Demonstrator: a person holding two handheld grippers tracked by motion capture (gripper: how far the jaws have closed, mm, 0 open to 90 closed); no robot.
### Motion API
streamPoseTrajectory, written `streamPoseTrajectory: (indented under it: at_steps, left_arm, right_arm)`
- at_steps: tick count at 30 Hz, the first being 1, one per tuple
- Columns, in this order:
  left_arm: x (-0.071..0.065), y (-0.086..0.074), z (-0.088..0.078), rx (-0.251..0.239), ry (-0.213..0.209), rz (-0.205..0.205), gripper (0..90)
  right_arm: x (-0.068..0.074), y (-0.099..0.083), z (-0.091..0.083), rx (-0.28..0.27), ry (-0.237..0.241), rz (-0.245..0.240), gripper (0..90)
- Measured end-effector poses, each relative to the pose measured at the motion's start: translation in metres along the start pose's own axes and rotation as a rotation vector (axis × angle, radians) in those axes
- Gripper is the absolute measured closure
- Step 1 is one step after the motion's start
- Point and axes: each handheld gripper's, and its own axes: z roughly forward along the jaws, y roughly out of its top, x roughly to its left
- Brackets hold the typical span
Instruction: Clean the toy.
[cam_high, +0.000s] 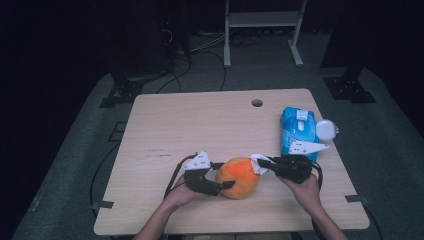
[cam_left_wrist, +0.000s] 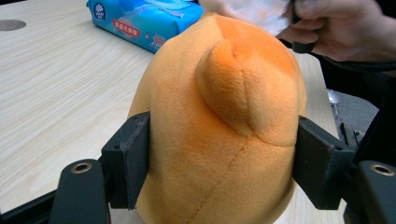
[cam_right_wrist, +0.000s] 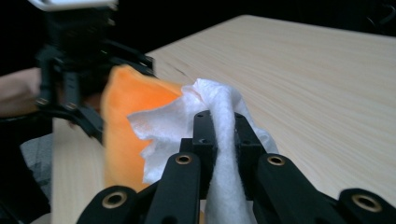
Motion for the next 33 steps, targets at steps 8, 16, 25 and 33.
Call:
streamPoseTrajectory:
  at_steps: [8,16,25,33]
  left_arm:
    - [-0.003,0.005,0.005,0.01,0.017,-0.005,27.5]
    - [-0.005,0.008,0.011,-0.001,0.054,-0.03,26.5]
    - [0.003,0.009,0.009,-0.038,0.082,-0.124,26.8]
    - [-0.006,0.012,0.016,-0.032,0.086,-0.114,26.8]
  right_arm:
    - [0.015,0.003,0.01,-0.003,0.041,-0.028,82.1]
    - [0.041,0.011,0.021,0.0,0.079,-0.12,81.8]
    - [0.028,0.008,0.014,0.014,0.003,-0.124,81.9]
    - [0.045,0.015,0.026,0.015,0.041,-0.182,82.1]
